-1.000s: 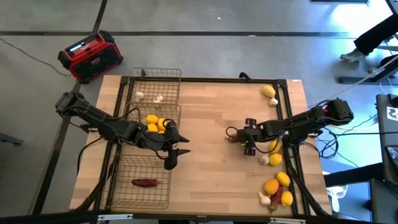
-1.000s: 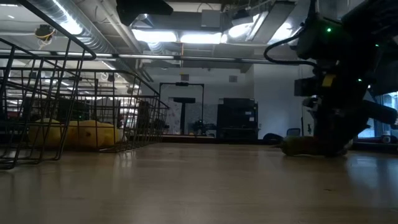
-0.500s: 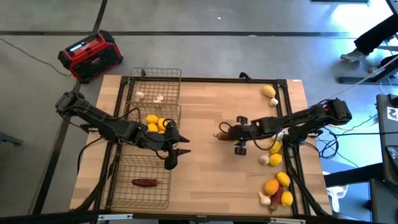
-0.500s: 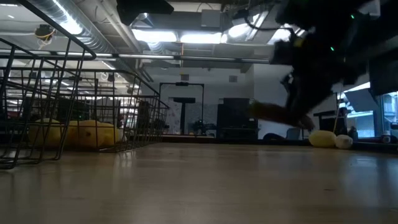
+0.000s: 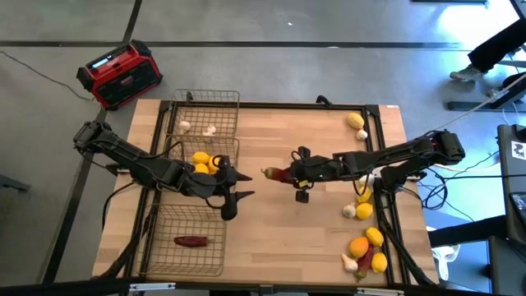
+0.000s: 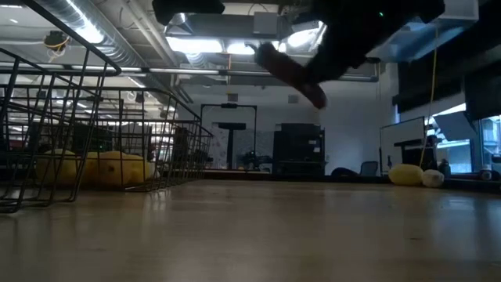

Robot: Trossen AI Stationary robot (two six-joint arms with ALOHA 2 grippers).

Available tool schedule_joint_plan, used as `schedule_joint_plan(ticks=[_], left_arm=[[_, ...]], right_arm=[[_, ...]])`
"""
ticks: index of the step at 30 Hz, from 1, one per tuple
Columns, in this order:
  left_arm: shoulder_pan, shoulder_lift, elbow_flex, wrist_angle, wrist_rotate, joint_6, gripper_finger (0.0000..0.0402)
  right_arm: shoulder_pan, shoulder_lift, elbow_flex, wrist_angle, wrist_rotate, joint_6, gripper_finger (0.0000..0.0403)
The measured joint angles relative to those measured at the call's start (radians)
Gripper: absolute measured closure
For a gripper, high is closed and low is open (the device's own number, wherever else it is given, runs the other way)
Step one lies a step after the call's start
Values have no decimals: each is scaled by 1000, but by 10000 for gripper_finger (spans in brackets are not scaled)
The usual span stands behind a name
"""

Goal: Sort produce into baskets
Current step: Put the chili pepper in the bottom wire basket

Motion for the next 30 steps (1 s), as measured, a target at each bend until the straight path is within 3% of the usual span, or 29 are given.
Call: schedule_joint_plan(ticks=[4, 10, 15, 21, 30], left_arm=[[3, 0, 0, 1, -60, 0, 204], [21, 6, 0, 5, -63, -46, 204], [27, 53, -2, 103, -64, -22, 204], [34, 112, -1, 243, -72, 52, 204], [51, 125, -1, 319, -101, 40, 204]], right_arm=[[0, 0, -1, 116, 0, -15, 277], [0, 0, -1, 260, 0, -45, 277], [0, 0, -1, 348, -13, -65, 277], [10, 0, -1, 377, -27, -65, 277], [61, 0, -1, 389, 9, -91, 277]])
